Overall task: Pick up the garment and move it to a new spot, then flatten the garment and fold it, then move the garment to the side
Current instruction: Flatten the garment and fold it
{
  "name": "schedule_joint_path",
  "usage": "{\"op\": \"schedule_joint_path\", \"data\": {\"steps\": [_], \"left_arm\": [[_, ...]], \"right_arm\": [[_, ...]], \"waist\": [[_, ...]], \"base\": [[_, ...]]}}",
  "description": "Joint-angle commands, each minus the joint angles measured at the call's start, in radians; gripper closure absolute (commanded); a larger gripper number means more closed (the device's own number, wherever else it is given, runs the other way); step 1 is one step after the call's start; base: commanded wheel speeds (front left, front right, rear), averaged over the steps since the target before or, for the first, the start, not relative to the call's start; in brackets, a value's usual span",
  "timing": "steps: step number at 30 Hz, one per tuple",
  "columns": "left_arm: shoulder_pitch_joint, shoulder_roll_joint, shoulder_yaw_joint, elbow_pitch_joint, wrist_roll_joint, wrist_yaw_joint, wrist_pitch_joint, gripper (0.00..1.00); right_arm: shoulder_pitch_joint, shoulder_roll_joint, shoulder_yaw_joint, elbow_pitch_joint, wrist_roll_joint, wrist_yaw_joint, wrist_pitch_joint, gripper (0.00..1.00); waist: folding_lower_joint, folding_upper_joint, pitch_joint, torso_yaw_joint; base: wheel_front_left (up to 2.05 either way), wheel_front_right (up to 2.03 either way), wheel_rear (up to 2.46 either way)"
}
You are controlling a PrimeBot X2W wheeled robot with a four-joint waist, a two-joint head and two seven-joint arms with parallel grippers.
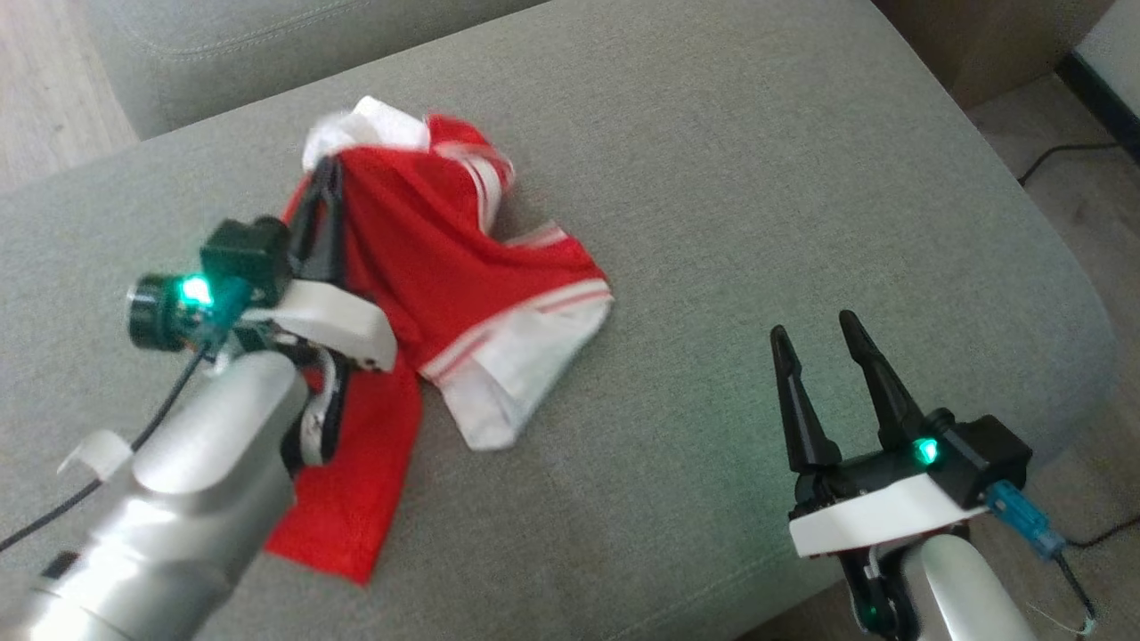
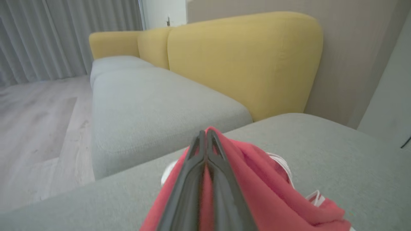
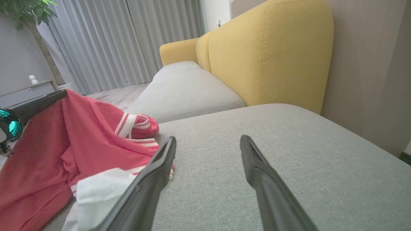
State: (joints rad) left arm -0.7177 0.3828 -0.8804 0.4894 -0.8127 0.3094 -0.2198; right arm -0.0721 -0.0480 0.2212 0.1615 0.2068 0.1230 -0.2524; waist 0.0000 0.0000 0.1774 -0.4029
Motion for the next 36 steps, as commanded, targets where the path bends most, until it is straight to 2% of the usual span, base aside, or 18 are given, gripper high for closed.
{"op": "schedule_joint_path", "data": {"steps": [1,3,6,7,9,10,11,16,21,28,36], "left_arm": [[-0.063,0.045,0.056,-0.023,0.027,0.013,-0.022,1.0],[-0.076,0.055,0.076,-0.01,0.065,0.036,-0.035,1.0],[-0.073,0.057,0.099,0.017,0.092,0.044,-0.04,1.0],[-0.066,0.054,0.11,0.032,0.1,0.043,-0.041,1.0],[-0.04,0.039,0.114,0.082,0.085,0.01,-0.041,0.98],[-0.034,0.031,0.119,0.103,0.079,-0.002,-0.041,0.67],[-0.029,0.024,0.122,0.123,0.074,-0.01,-0.041,0.0],[-0.001,-0.01,0.132,0.186,0.033,-0.054,-0.036,0.0],[0.015,-0.026,0.161,0.131,-0.001,-0.047,-0.035,0.0],[0.108,-0.104,0.028,-0.097,0.012,-0.073,0.057,0.0],[0.162,-0.131,-0.087,-0.131,0.054,-0.061,0.13,0.0]], "right_arm": [[-0.031,-0.002,0.021,-0.035,-0.011,0.008,-0.009,0.0],[-0.03,-0.002,0.023,-0.035,-0.012,0.008,-0.009,0.0],[-0.032,-0.002,0.028,-0.033,-0.012,0.008,-0.009,0.0],[-0.034,-0.002,0.032,-0.031,-0.012,0.008,-0.009,0.0],[-0.037,-0.002,0.039,-0.028,-0.01,0.008,-0.009,0.0],[-0.037,-0.002,0.042,-0.027,-0.009,0.008,-0.009,0.0],[-0.037,-0.002,0.044,-0.026,-0.008,0.008,-0.009,0.0],[-0.03,-0.002,0.04,-0.023,-0.007,0.008,-0.009,0.0],[-0.017,-0.002,0.032,-0.025,-0.009,0.008,-0.009,0.0],[-0.015,-0.002,0.038,-0.025,-0.006,0.008,-0.009,0.0],[-0.028,-0.002,0.044,-0.027,-0.002,0.008,-0.009,0.0]], "waist": [[0.0,0.0,0.002,0.002],[0.0,0.0,0.004,0.003],[0.0,0.0,0.004,0.0],[0.0,0.0,0.004,-0.003],[0.0,0.0,0.003,-0.008],[0.0,0.0,0.002,-0.01],[0.0,0.0,0.001,-0.012],[0.0,0.0,-0.004,-0.012],[0.0,0.0,-0.011,-0.003],[0.0,0.0,-0.011,0.014],[0.0,0.0,0.011,-0.003]], "base": [[0.0,0.0,0.0],[0.0,0.0,0.0],[0.0,0.0,0.0],[0.0,0.0,0.0],[0.0,0.0,0.0],[0.0,0.0,0.0],[0.0,0.0,0.0],[0.0,0.0,0.0],[0.0,0.0,0.0],[0.0,0.0,0.0],[0.0,0.0,0.0]]}}
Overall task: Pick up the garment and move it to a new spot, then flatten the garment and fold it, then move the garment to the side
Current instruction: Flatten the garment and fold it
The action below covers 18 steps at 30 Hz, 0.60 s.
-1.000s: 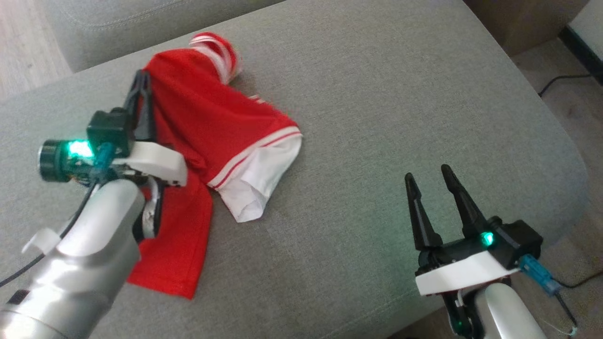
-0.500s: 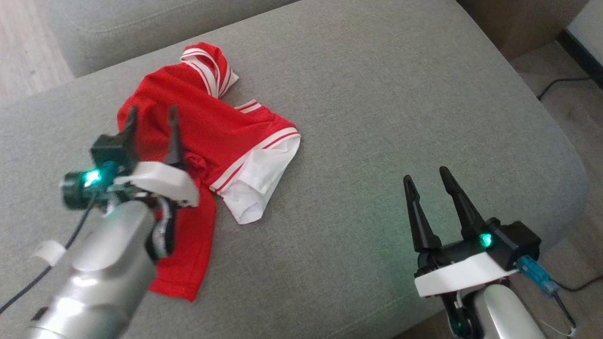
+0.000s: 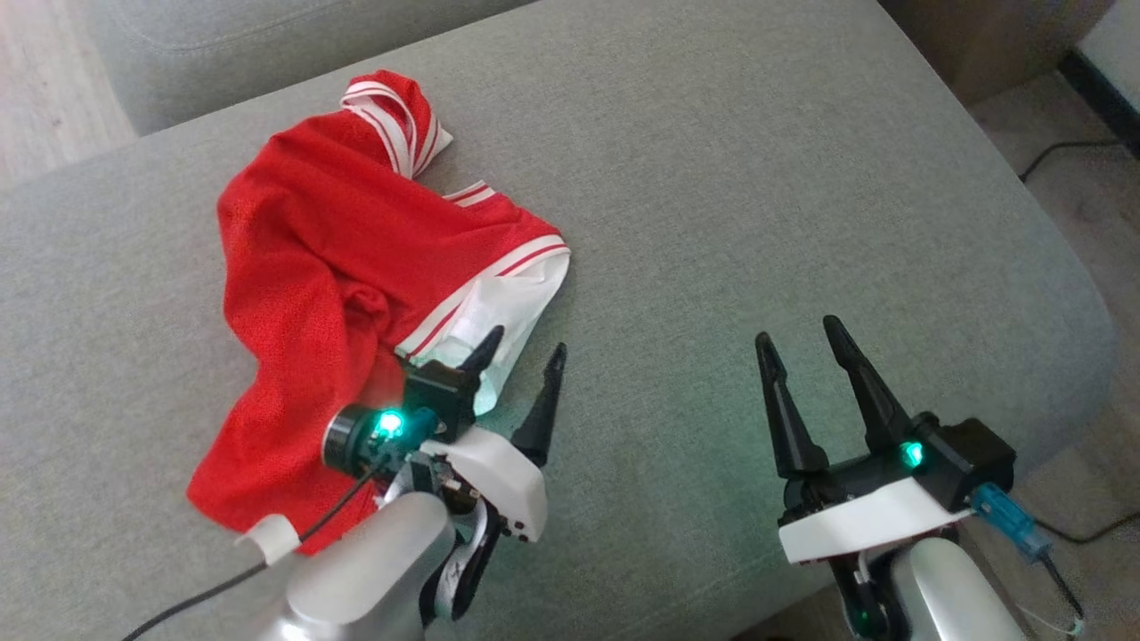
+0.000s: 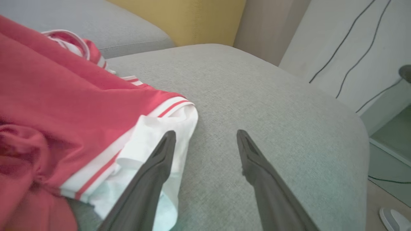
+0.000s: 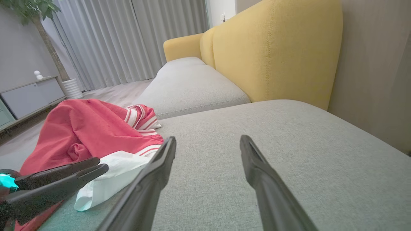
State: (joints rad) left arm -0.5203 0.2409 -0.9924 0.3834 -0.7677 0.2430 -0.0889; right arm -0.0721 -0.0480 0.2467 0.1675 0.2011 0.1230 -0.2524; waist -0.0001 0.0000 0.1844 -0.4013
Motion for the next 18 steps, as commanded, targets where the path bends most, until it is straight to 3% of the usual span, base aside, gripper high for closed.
{"op": "schedule_joint_path", "data": {"steps": [1,13,15,18], "left_arm": [[-0.036,0.011,0.022,-0.021,0.011,0.006,0.0,0.0],[-0.089,0.038,0.002,0.099,0.049,0.007,0.012,0.0],[-0.097,0.042,0.005,0.117,0.049,0.004,0.009,0.19],[-0.106,0.047,0.008,0.133,0.049,0.002,0.003,0.31]], "right_arm": [[-0.028,-0.002,0.018,-0.033,0.005,0.008,-0.009,0.0],[-0.037,-0.002,0.021,-0.036,0.015,0.008,-0.009,0.0],[-0.036,-0.002,0.02,-0.036,0.016,0.008,-0.009,0.0],[-0.035,-0.002,0.02,-0.036,0.017,0.008,-0.009,0.0]], "waist": [[0.0001,0.0,0.006,-0.008],[0.0001,0.0,0.024,-0.04],[0.0001,0.0,0.025,-0.044],[0.0001,0.0,0.026,-0.048]], "base": [[0.0,0.0,0.0],[0.0,0.0,0.0],[0.0,0.0,0.0],[0.0,0.0,0.0]]}}
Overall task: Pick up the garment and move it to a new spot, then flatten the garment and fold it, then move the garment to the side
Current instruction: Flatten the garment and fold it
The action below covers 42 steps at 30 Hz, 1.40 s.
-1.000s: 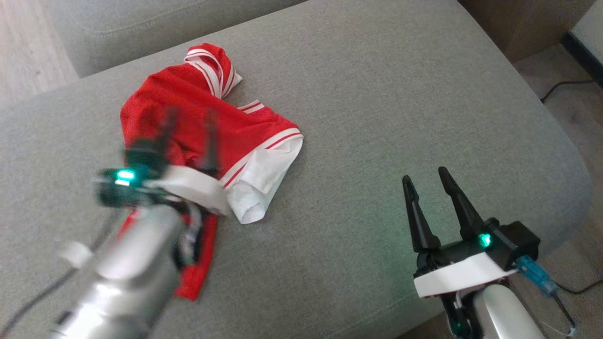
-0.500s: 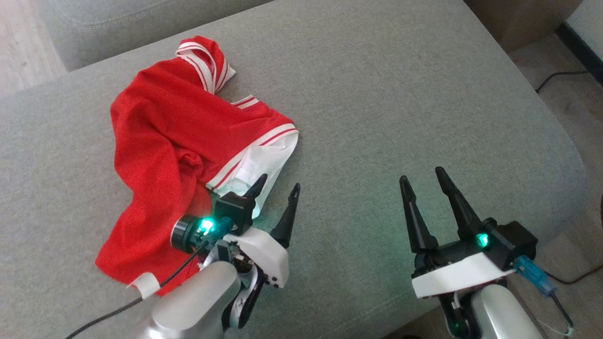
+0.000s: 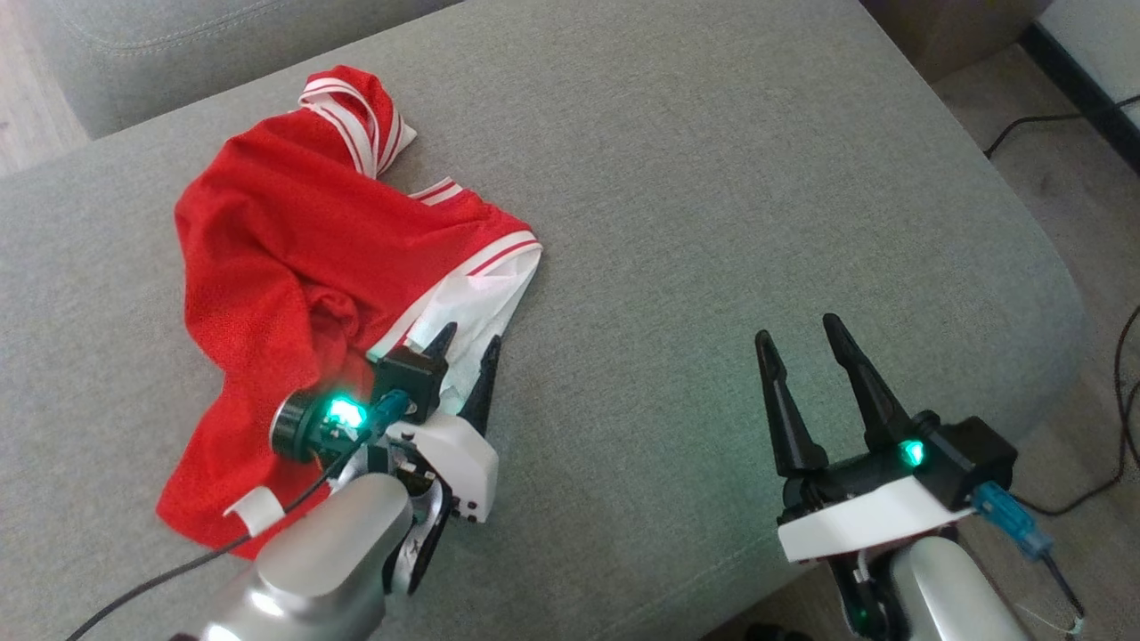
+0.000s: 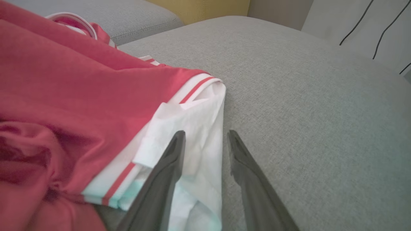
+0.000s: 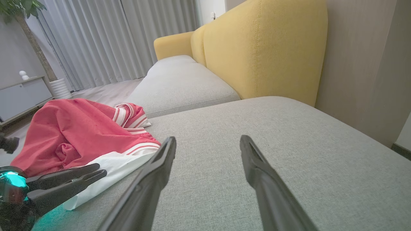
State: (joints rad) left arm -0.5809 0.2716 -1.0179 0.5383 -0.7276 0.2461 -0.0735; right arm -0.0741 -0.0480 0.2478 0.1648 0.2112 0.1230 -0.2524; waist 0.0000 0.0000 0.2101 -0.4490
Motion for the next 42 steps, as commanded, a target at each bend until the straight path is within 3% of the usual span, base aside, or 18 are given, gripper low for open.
{"op": "schedule_joint_path", "data": {"steps": [1,4,9,11,13,14,21,24,29,34,42], "left_arm": [[-0.048,0.018,0.034,-0.016,0.01,-0.002,-0.013,0.33],[-0.052,0.022,0.031,0.006,0.009,-0.006,-0.011,0.39],[-0.066,0.03,0.025,0.047,0.013,-0.022,-0.013,0.24],[-0.072,0.031,0.023,0.061,0.012,-0.03,-0.013,0.27],[-0.077,0.03,0.023,0.075,0.011,-0.036,-0.015,0.39],[-0.08,0.029,0.023,0.081,0.01,-0.038,-0.017,0.51],[-0.086,0.017,0.032,0.114,-0.008,-0.051,-0.031,0.73],[-0.087,0.011,0.035,0.117,-0.017,-0.058,-0.034,1.0],[-0.091,-0.017,0.03,0.06,-0.034,-0.082,-0.027,1.0],[-0.054,-0.097,-0.019,-0.063,-0.064,-0.119,0.025,1.0],[-0.009,-0.17,-0.1,-0.072,-0.06,-0.119,0.074,1.0]], "right_arm": [[-0.033,-0.002,0.019,-0.034,0.008,0.008,-0.009,0.0],[-0.032,-0.002,0.02,-0.034,0.01,0.008,-0.009,0.0],[-0.035,-0.002,0.021,-0.035,0.01,0.008,-0.009,0.0],[-0.036,-0.002,0.02,-0.034,0.01,0.008,-0.009,0.0],[-0.038,-0.002,0.021,-0.033,0.011,0.008,-0.009,0.0],[-0.038,-0.002,0.021,-0.033,0.011,0.008,-0.009,0.0],[-0.037,-0.002,0.023,-0.034,0.014,0.008,-0.009,0.0],[-0.035,-0.002,0.021,-0.032,0.014,0.008,-0.009,0.0],[-0.032,-0.002,0.017,-0.032,0.013,0.008,-0.009,0.0],[-0.03,-0.002,0.019,-0.03,0.009,0.008,-0.009,0.0],[-0.036,-0.002,0.03,-0.028,0.013,0.008,-0.009,0.0]], "waist": [[0.0,0.0,0.0,0.0],[0.0,0.0,0.0,-0.001],[0.0,0.0,0.002,0.0],[0.0,0.0,0.004,0.001],[0.0,0.0,0.005,0.0],[0.0,0.0,0.005,0.0],[0.0,0.0,0.003,-0.004],[0.0,0.0,0.001,-0.004],[0.0,0.0,-0.005,0.002],[0.0,0.0,-0.011,0.007],[0.0,0.0,-0.012,-0.008]], "base": [[0.0,0.0,0.0],[0.0,0.0,0.0],[0.0,0.0,0.0],[0.0,0.0,0.0],[0.0,0.0,0.0],[0.0,0.0,0.0],[0.0,0.0,0.0],[0.0,0.0,0.0],[0.0,0.0,0.0],[0.0,0.0,0.0],[0.0,0.0,0.0]]}}
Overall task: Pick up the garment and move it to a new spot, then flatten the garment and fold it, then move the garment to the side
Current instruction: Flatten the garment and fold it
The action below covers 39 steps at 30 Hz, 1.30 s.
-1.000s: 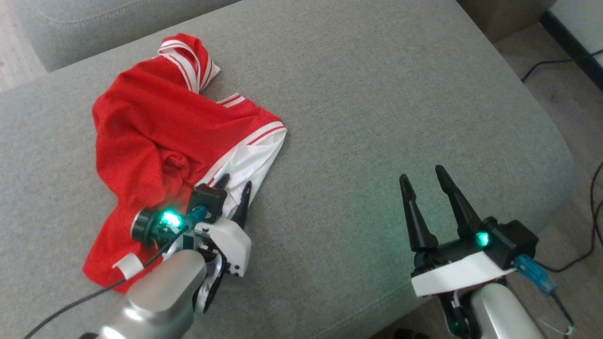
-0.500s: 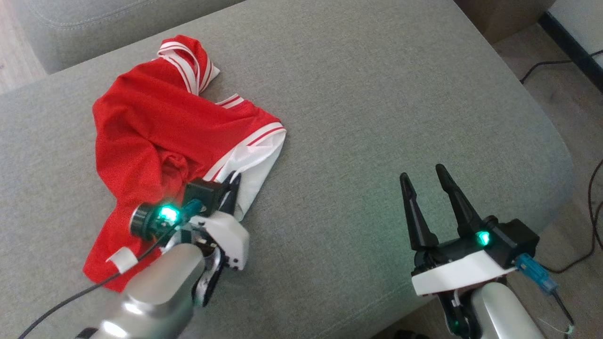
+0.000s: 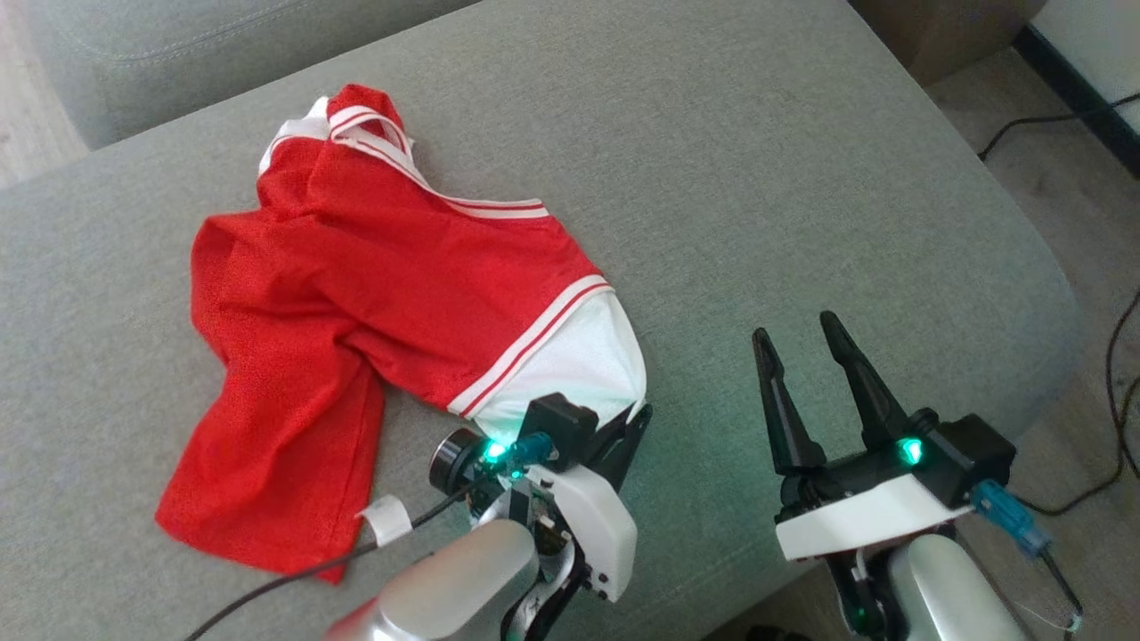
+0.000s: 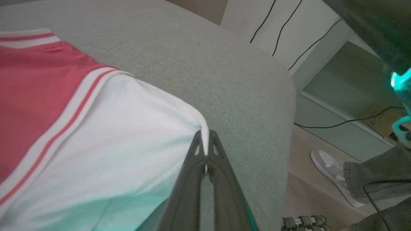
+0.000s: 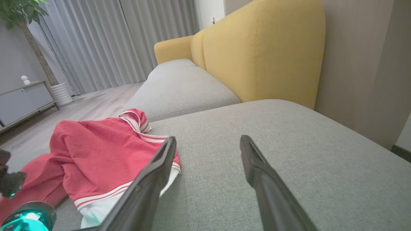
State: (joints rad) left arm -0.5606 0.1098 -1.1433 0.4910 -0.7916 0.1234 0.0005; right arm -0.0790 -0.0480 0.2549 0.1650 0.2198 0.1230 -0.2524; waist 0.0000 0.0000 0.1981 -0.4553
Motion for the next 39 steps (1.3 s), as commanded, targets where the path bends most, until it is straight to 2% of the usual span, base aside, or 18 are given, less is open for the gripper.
{"op": "schedule_joint_path", "data": {"steps": [1,2,3,8,11,17,21,25,29,31,33,39], "left_arm": [[-0.026,-0.013,0.02,-0.02,0.004,0.004,0.0,0.93],[-0.024,-0.017,0.017,-0.016,0.005,0.006,-0.004,0.58],[-0.021,-0.021,0.013,-0.015,0.004,0.002,-0.008,0.0],[0.012,-0.035,0.05,-0.047,-0.051,-0.019,-0.059,0.0],[0.044,0.0,0.082,-0.09,-0.065,-0.002,-0.098,0.0],[0.134,0.142,0.141,-0.189,-0.056,0.088,-0.167,0.0],[0.208,0.209,0.193,-0.259,-0.061,0.152,-0.214,0.0],[0.269,0.242,0.242,-0.304,-0.031,0.204,-0.25,0.0],[0.323,0.249,0.321,-0.345,0.036,0.235,-0.261,0.0],[0.364,0.245,0.394,-0.377,0.094,0.242,-0.262,0.0],[0.448,0.229,0.509,-0.405,0.161,0.231,-0.262,0.0],[0.599,0.17,0.712,-0.415,0.284,0.158,-0.262,0.0]], "right_arm": [[-0.03,-0.002,0.022,-0.028,0.006,0.008,-0.009,0.0],[-0.029,-0.002,0.021,-0.027,0.007,0.008,-0.009,0.0],[-0.028,-0.002,0.02,-0.027,0.007,0.008,-0.009,0.0],[-0.018,-0.002,0.003,-0.027,0.005,0.008,-0.009,0.0],[-0.009,-0.002,-0.011,-0.035,0.0,0.008,-0.009,0.0],[0.003,-0.002,-0.031,-0.042,-0.026,0.008,-0.009,0.0],[0.007,-0.002,-0.047,-0.043,-0.04,0.008,-0.009,0.0],[0.013,-0.002,-0.065,-0.037,-0.069,0.008,-0.009,0.0],[0.016,-0.002,-0.089,-0.019,-0.117,0.008,-0.009,0.0],[0.018,-0.002,-0.102,-0.005,-0.131,0.008,-0.009,0.0],[0.021,-0.002,-0.124,0.017,-0.151,0.008,-0.009,0.0],[0.052,-0.002,-0.157,0.065,-0.156,0.008,-0.009,0.0]], "waist": [[0.0,0.0,0.001,-0.004],[0.0,0.0,0.002,-0.005],[0.0,0.0,0.002,-0.006],[0.0,0.0,-0.005,0.005],[0.0,0.0,-0.015,0.028],[0.0,0.0,-0.036,0.1],[0.0,0.0,-0.056,0.154],[0.0,0.0,-0.08,0.214],[0.0,0.0,-0.098,0.275],[0.0,0.0,-0.104,0.302],[0.0,0.0,-0.114,0.34],[0.0,0.0,-0.152,0.394]], "base": [[0.0,0.0,0.0],[0.0,0.0,0.0],[0.0,0.0,0.0],[0.0,0.0,0.0],[0.0,0.0,0.0],[0.0,0.0,0.0],[0.0,0.0,0.0],[0.0,0.0,0.0],[0.0,0.0,0.0],[0.0,0.0,0.0],[0.0,0.0,0.0],[0.0,0.0,0.0]]}}
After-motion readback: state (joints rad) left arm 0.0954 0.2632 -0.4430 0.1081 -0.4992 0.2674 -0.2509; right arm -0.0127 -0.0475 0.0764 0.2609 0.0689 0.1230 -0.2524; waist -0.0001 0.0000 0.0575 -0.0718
